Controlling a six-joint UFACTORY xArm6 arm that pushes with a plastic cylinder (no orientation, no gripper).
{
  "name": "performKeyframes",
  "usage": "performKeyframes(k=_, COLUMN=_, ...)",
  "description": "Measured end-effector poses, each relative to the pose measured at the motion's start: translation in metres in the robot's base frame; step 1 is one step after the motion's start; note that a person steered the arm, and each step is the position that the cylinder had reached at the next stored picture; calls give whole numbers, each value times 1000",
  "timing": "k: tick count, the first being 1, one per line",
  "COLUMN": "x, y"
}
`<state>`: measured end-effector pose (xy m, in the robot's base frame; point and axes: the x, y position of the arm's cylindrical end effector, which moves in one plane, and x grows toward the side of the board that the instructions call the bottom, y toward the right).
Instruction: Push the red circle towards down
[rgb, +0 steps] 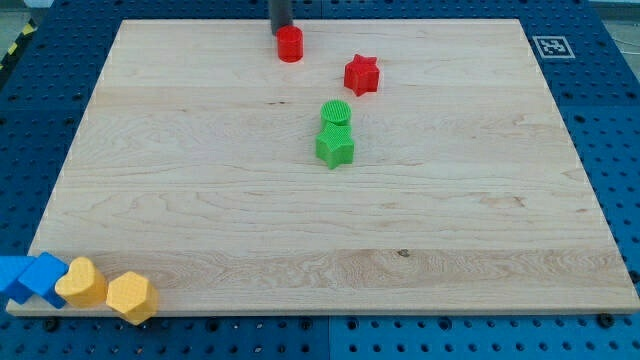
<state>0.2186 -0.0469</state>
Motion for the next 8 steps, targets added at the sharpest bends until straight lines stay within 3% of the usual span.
performKeyframes(k=2, x=23, y=57)
performKeyframes(k=3, x=23, y=51)
performKeyframes(k=5, x=-26, y=16)
performKeyframes(k=8, x=-12, y=-6)
